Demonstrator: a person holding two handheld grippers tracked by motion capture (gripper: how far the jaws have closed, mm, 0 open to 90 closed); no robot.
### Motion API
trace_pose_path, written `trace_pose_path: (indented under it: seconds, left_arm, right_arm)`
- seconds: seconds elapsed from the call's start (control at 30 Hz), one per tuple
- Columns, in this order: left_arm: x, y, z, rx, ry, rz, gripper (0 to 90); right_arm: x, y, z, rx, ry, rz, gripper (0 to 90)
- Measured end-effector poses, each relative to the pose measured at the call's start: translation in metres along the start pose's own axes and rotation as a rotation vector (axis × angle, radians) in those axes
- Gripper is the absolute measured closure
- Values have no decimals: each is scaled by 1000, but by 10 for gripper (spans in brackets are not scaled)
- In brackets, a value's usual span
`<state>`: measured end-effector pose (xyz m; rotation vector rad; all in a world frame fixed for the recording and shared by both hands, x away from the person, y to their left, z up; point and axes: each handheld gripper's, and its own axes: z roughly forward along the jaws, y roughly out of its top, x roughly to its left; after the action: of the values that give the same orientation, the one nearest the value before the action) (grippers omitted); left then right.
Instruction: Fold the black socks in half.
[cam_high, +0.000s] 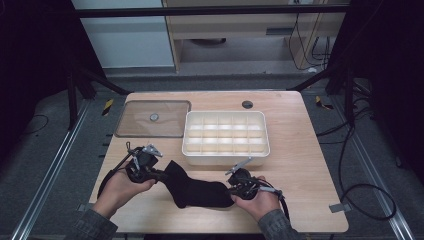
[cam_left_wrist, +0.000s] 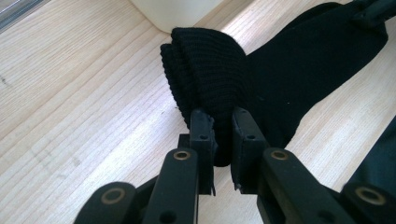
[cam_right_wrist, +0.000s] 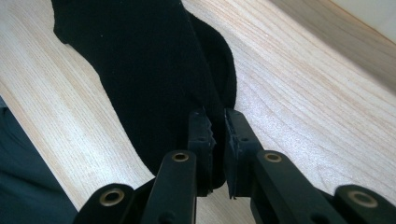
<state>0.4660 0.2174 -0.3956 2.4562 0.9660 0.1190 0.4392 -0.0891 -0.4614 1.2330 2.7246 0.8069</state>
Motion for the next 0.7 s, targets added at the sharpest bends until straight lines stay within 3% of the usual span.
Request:
trace_pose_path:
  seconds: [0.27, 0.7]
  left_arm:
    - [-12, 7, 0, -3, -18, 29, 804]
    - [-43, 26, 7, 2, -57, 99, 804]
  right_arm:
    - [2, 1, 2, 3, 3, -6, 827]
    - [-1, 2, 3, 5, 12, 12, 826]
